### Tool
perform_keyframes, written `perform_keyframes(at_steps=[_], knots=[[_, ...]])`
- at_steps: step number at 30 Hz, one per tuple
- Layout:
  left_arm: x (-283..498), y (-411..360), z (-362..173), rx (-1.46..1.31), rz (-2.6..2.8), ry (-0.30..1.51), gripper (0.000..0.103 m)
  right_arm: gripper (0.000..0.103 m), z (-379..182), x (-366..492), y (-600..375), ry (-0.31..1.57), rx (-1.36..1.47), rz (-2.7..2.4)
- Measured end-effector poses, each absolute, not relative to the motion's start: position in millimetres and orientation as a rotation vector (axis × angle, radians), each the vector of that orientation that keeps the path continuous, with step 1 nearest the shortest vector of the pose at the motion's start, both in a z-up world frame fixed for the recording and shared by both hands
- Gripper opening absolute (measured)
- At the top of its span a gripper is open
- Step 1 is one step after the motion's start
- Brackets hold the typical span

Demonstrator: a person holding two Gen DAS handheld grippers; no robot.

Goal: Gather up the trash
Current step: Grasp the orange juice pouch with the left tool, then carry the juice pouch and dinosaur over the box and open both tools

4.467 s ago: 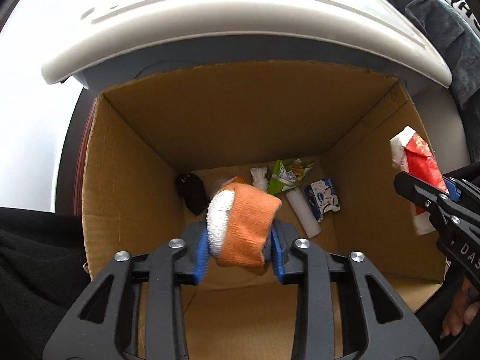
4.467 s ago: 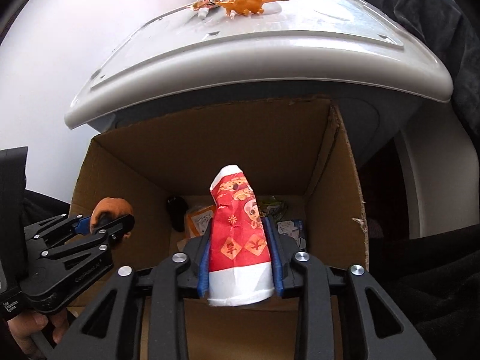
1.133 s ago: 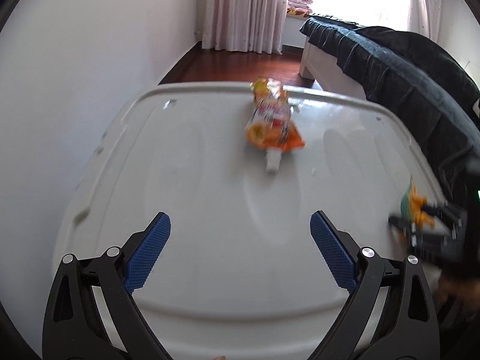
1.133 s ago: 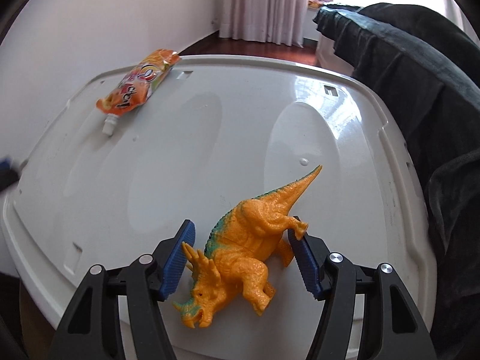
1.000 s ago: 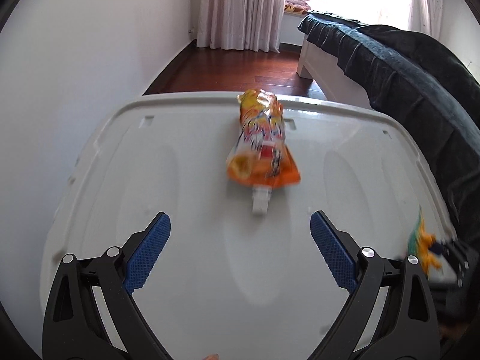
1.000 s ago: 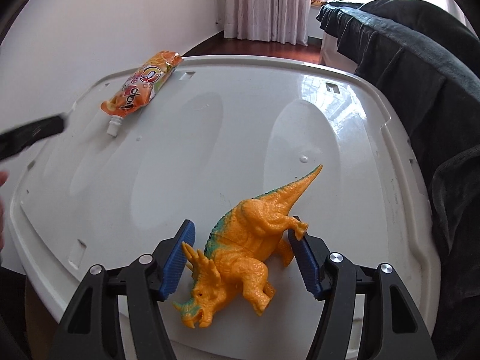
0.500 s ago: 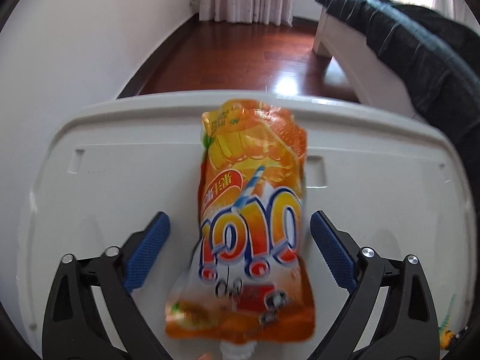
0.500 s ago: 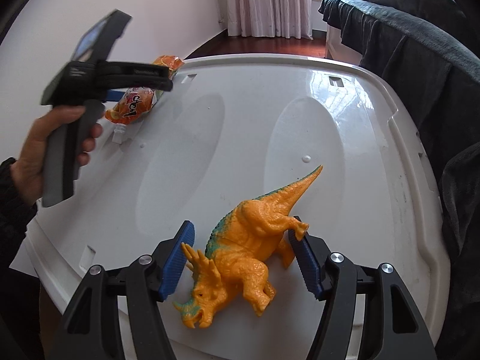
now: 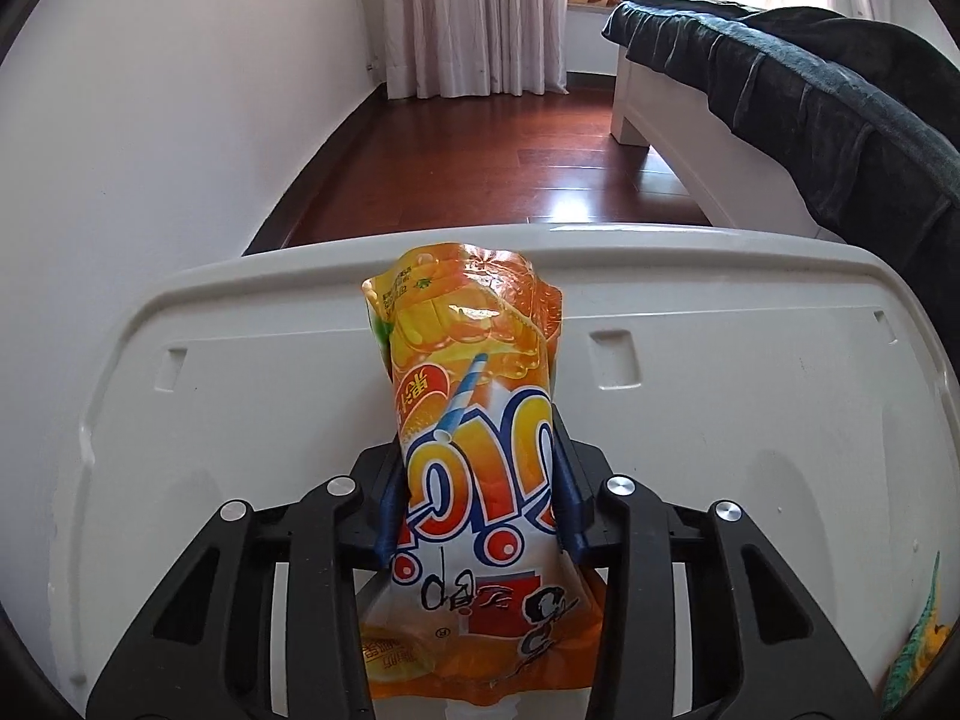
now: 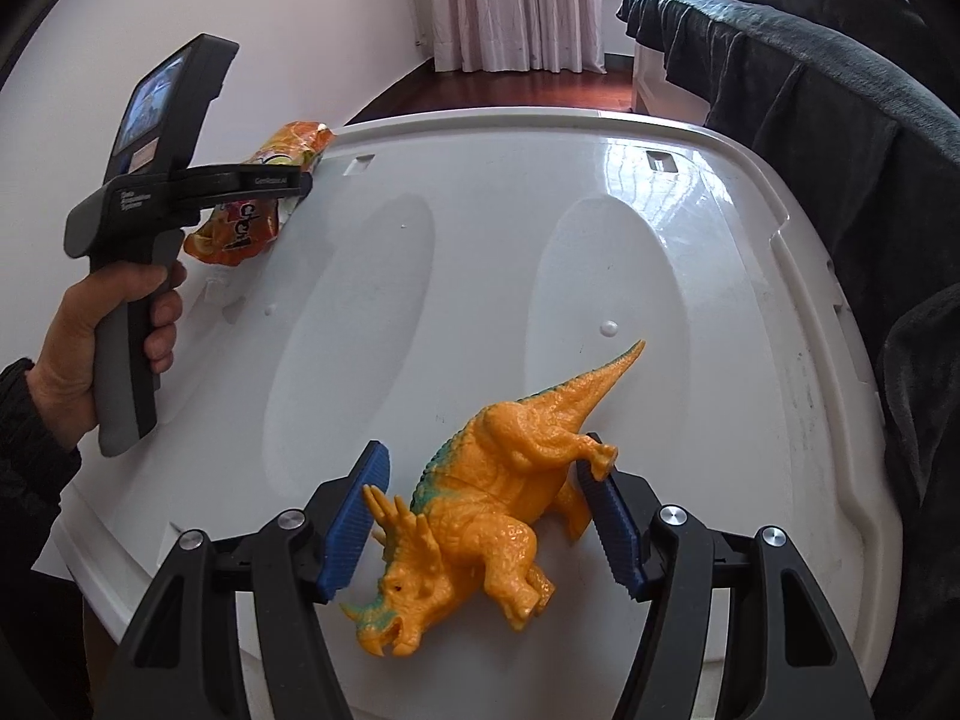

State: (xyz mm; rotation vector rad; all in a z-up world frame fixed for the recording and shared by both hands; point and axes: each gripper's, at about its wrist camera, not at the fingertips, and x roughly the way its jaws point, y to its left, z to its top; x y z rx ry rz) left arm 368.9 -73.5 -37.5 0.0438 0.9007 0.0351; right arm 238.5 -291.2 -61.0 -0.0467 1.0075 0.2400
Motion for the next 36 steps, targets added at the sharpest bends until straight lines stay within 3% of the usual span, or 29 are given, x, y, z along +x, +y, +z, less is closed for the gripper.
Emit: perform_keyframes(at_steps=[11, 22, 36], knots=[[332.1, -67.0, -27.4, 0.009, 0.054, 0.891, 0.035, 0.063, -60.2, 246.0, -282.5, 1.014, -0.024, 0.177], [228.9, -66.6, -19.8, 0.018, 0.022, 0.938, 0.035, 0.063, -56.8, 239.2, -266.8, 1.041, -0.002, 0.137], [84.0, -30.7, 20.3, -0.048, 0.001, 0.851, 0.035, 0.063, 5.5, 112.3, -219.5, 0.825, -0.030, 0.208]])
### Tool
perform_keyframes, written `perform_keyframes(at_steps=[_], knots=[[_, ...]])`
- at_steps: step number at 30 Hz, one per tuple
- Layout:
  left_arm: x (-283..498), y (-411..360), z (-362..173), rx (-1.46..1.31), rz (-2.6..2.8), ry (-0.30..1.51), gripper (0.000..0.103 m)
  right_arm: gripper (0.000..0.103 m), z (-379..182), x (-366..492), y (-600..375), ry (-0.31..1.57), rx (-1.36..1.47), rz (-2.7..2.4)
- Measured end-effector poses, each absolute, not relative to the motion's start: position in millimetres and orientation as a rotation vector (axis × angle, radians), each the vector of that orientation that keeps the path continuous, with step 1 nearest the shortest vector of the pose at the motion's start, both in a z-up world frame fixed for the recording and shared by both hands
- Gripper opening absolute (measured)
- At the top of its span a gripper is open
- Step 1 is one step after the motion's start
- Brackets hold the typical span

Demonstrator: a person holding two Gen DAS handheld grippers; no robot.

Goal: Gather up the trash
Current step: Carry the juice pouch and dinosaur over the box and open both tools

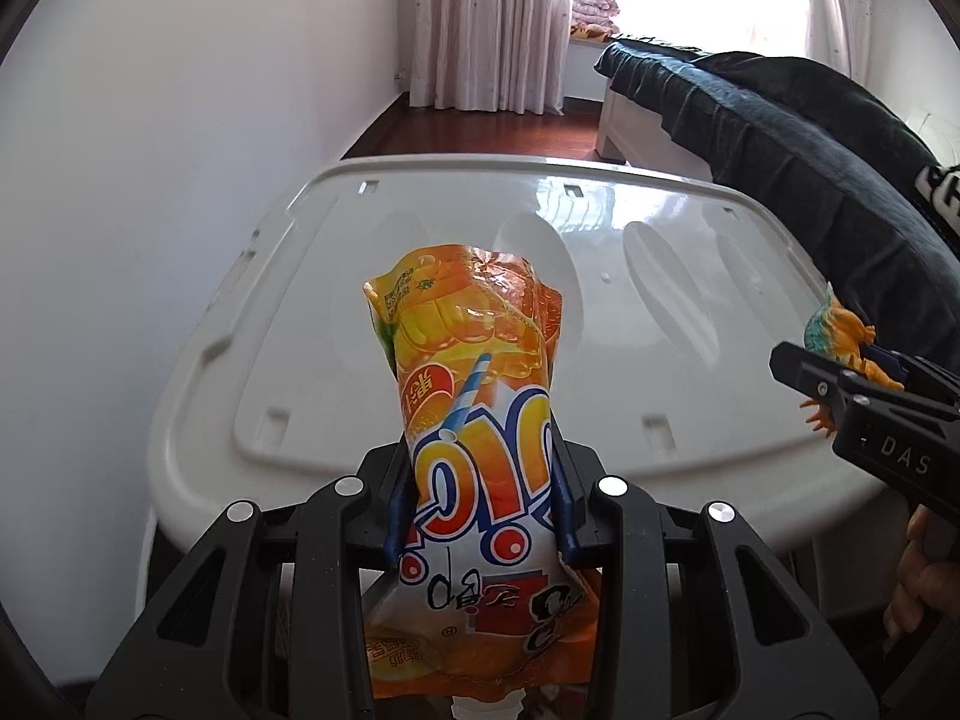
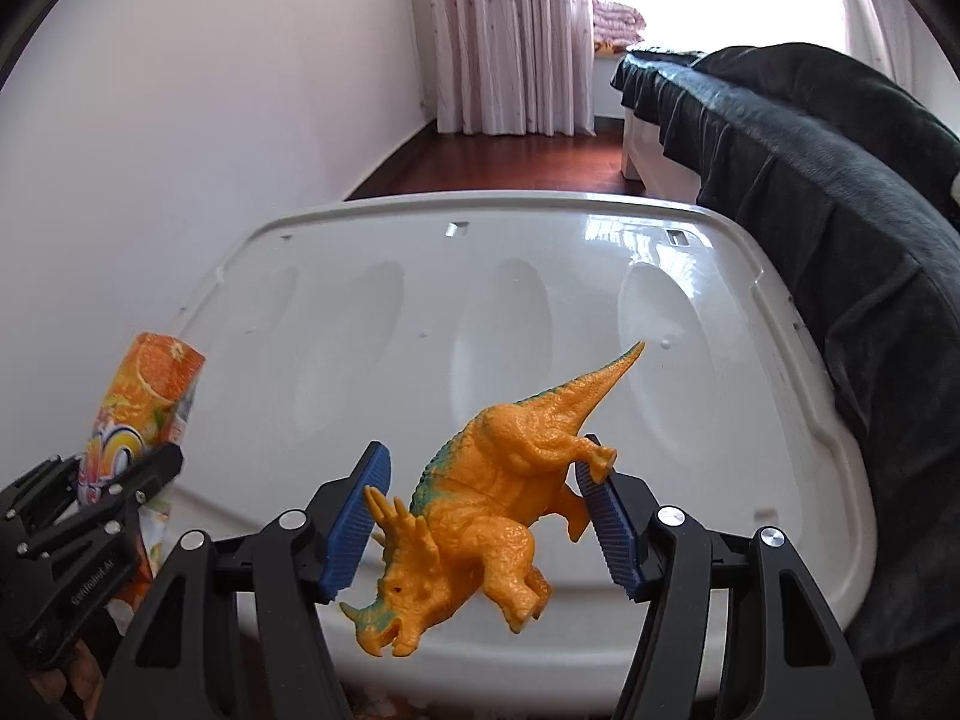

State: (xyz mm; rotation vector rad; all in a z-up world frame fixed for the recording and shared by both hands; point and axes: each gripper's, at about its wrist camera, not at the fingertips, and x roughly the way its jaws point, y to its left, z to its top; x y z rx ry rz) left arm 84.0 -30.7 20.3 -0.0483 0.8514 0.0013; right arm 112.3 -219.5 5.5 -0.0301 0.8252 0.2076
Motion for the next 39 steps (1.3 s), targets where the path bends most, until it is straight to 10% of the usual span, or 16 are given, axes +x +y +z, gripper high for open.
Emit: perform_keyframes(at_steps=[14, 39], knots=[[-44.2, -18.1, -24.9, -0.067, -0.032, 0.936, 0.035, 0.063, -53.0, -18.2, -229.0, 0.879, -0.008, 0.168], [-30.5, -20.1, -76.0, -0.068, -0.003, 1.092, 0.035, 0.063, -92.5, -38.9, -208.5, 1.012, -0.014, 0.181]])
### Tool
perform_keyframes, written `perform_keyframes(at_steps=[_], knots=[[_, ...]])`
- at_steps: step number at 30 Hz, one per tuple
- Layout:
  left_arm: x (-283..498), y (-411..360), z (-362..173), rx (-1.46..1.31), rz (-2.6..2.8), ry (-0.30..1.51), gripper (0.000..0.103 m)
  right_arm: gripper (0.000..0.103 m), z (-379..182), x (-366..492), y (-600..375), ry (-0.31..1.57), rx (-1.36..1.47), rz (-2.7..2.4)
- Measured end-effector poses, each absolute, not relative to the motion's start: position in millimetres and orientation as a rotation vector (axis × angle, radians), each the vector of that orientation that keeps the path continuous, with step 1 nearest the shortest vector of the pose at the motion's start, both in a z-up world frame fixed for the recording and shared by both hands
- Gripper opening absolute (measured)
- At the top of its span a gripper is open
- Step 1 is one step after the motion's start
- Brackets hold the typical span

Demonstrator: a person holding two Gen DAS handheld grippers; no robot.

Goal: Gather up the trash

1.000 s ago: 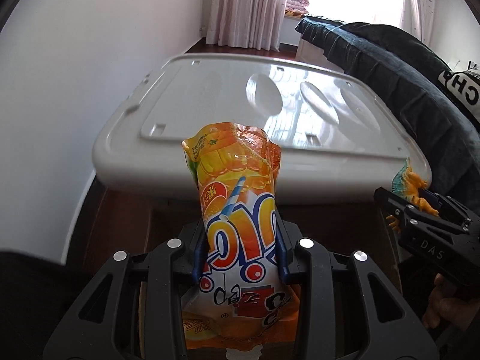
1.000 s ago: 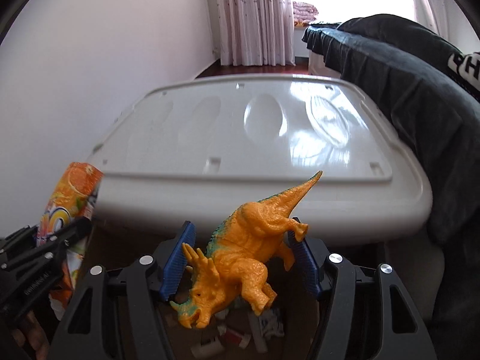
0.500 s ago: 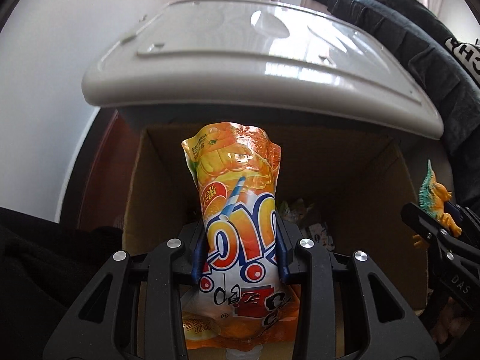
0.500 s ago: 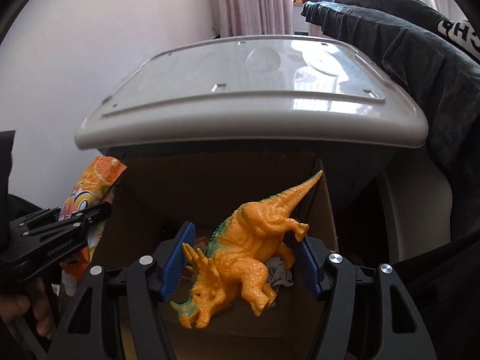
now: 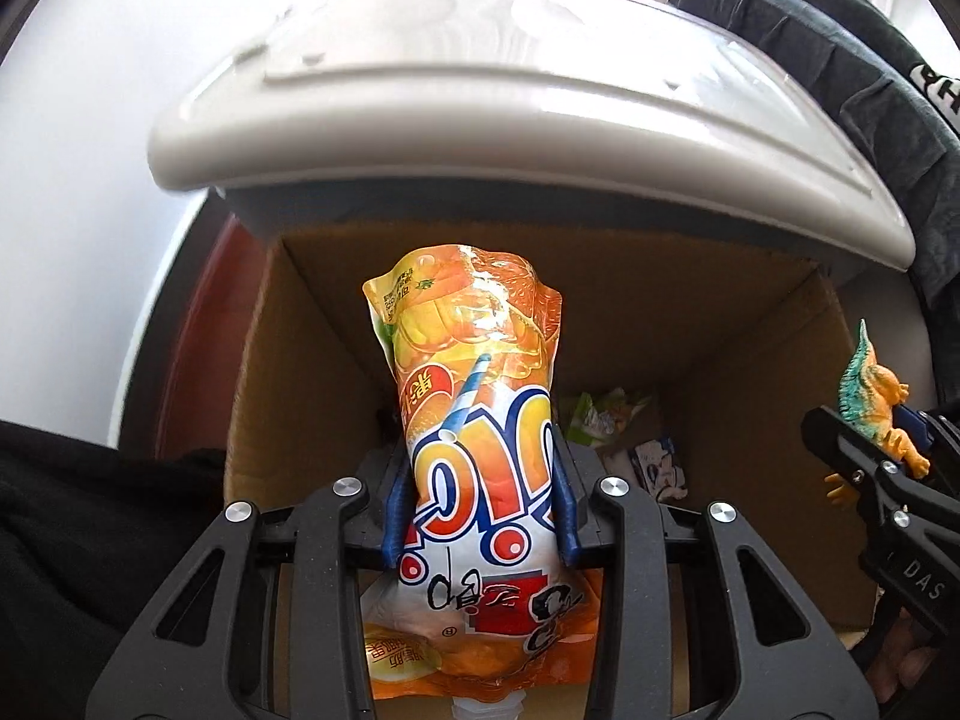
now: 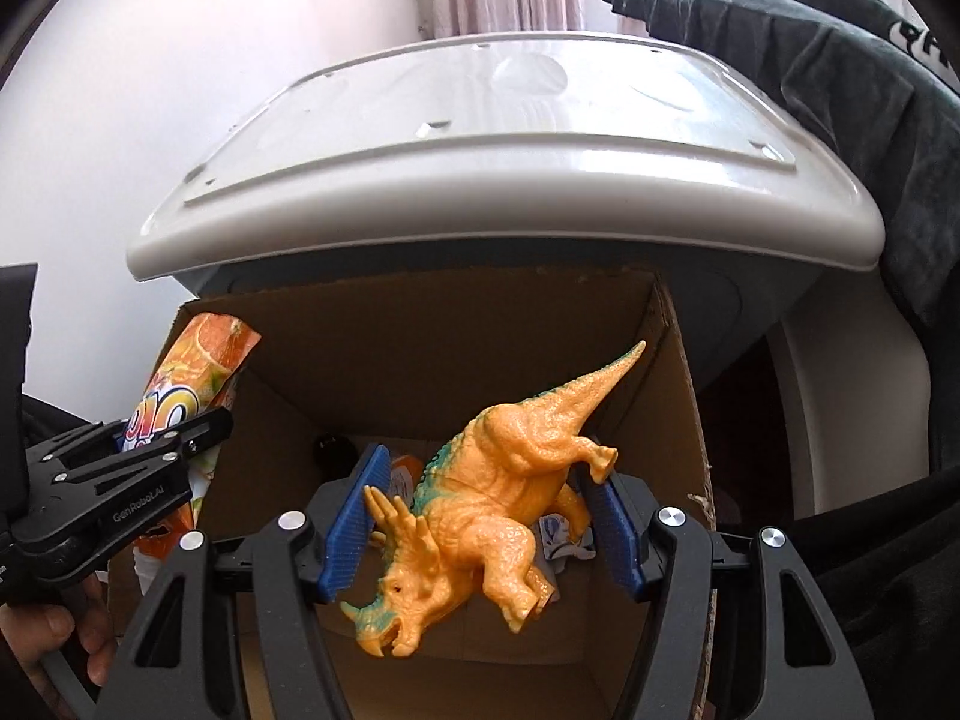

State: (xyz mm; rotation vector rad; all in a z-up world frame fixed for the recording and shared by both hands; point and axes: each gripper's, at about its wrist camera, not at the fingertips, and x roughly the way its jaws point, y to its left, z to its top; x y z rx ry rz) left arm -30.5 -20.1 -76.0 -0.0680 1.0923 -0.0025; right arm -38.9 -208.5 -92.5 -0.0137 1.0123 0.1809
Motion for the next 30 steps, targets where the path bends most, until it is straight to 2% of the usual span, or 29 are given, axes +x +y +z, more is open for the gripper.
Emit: perform_keyframes(at_steps=[5, 17, 18, 19, 20, 22, 30], knots=[[-35.1, -29.9, -65.0, -0.006, -0.006, 1.039, 0.036, 0.063, -89.1, -41.0, -212.9, 1.003, -0.012, 0.185], [-38.6, -25.6, -68.5, -0.013, -0.012, 1.041, 0.036, 0.064, -86.0, -43.4, -213.5, 0.990, -0.007, 0.186], [-38.9, -25.1, -68.4, -0.025, -0.019, 1.044, 0.038, 0.064, -85.9, -43.0, -213.9, 0.994, -0.006, 0.185], [-36.4, -25.4, -68.6, -0.028, -0.017, 1.048, 0.048, 0.069, -85.3, -42.0, -214.5, 0.994, -0.003, 0.178], [-33.9, -23.8, -68.9, -0.028, -0.009, 1.052, 0.066, 0.074, -83.9, -41.8, -215.7, 0.988, 0.002, 0.168], [-33.4, -20.6, -67.6, -0.042, 0.010, 1.050, 0.077, 0.078, -78.8, -43.1, -220.5, 0.958, 0.019, 0.148], [-29.8, -12.6, -71.7, -0.091, 0.041, 1.085, 0.077, 0.078, -72.4, -42.4, -236.8, 0.931, 0.071, 0.079]])
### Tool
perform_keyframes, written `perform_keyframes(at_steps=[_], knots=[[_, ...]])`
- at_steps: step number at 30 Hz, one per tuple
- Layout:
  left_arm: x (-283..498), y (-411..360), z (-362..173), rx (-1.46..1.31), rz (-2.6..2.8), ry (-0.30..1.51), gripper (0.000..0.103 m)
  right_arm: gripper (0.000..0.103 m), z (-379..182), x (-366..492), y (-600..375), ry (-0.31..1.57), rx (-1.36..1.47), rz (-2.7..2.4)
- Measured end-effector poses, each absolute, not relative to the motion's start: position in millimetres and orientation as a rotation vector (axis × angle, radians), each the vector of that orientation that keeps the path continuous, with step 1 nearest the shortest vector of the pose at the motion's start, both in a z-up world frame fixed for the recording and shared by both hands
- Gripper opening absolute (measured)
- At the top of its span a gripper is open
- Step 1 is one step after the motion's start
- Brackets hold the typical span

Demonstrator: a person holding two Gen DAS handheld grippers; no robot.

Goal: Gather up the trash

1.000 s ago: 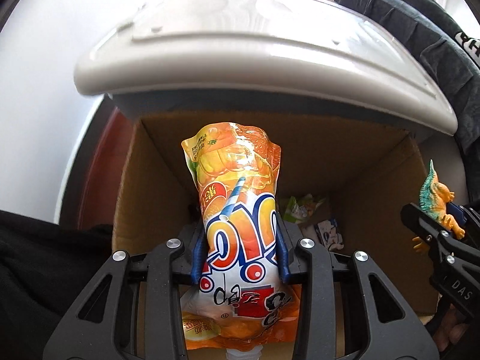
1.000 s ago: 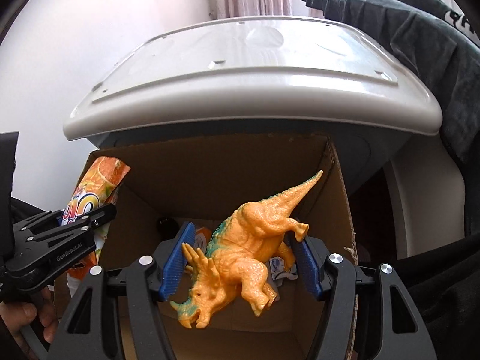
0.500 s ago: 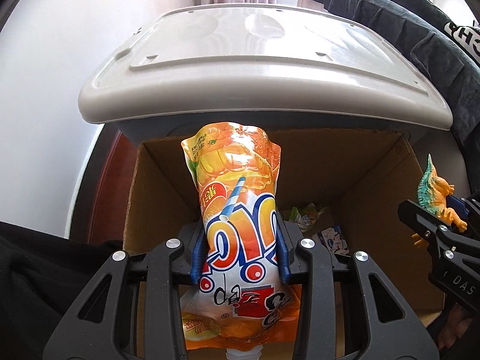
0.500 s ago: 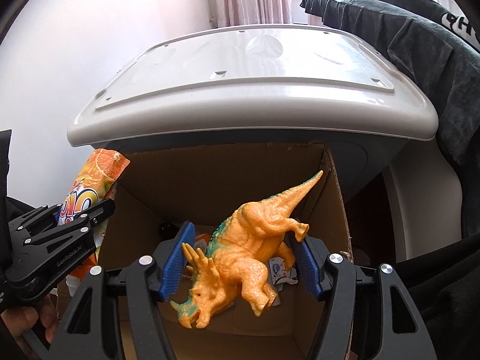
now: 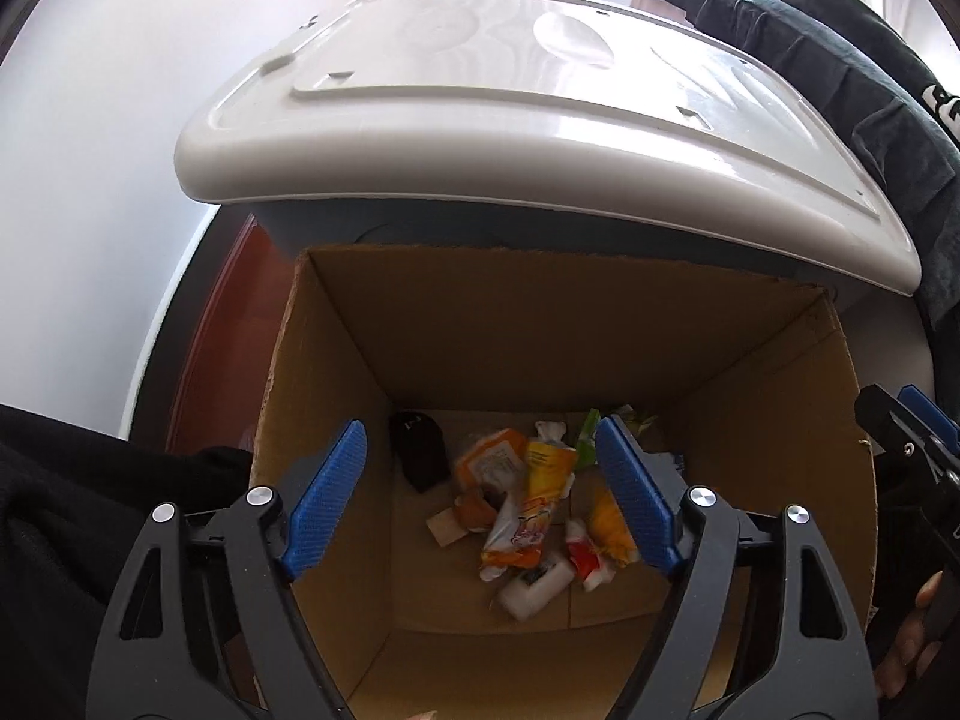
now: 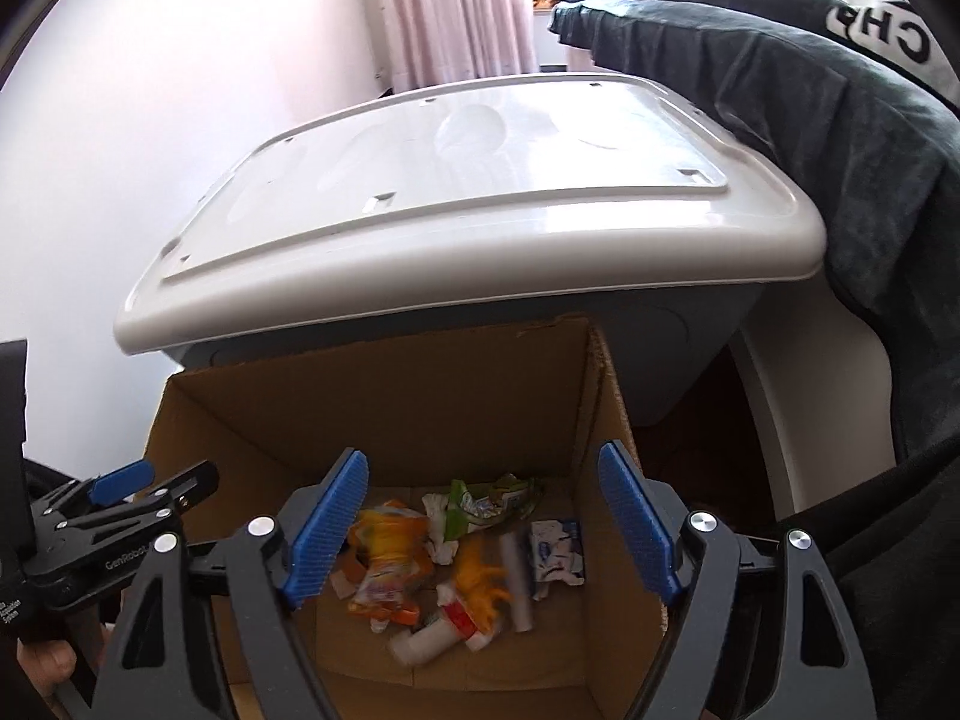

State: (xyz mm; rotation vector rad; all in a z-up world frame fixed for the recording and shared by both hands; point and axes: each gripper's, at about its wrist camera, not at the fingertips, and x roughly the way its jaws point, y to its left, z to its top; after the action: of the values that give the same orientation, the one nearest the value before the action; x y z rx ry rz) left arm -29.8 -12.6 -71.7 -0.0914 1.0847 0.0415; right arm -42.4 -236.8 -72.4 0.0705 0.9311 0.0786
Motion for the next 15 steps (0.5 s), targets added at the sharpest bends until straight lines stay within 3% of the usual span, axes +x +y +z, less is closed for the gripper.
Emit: perform_keyframes(at_steps=[5, 9, 15], knots=[[-27.4, -16.6, -70.3, -0.069, 0.043, 1.080, 0.077, 0.082, -71.2, -40.8, -237.9, 0.931, 0.059, 0.063], [-26.7, -16.7, -71.6, -0.074, 0.041, 1.086, 0.077, 0.091, -70.2, -40.2, -239.4, 0.917, 0.055, 0.045], [-24.5, -15.0, -73.5, -0.101, 0.020, 1.093, 0.090, 0.098, -70.3, -39.3, -243.2, 0.913, 0.069, 0.020]])
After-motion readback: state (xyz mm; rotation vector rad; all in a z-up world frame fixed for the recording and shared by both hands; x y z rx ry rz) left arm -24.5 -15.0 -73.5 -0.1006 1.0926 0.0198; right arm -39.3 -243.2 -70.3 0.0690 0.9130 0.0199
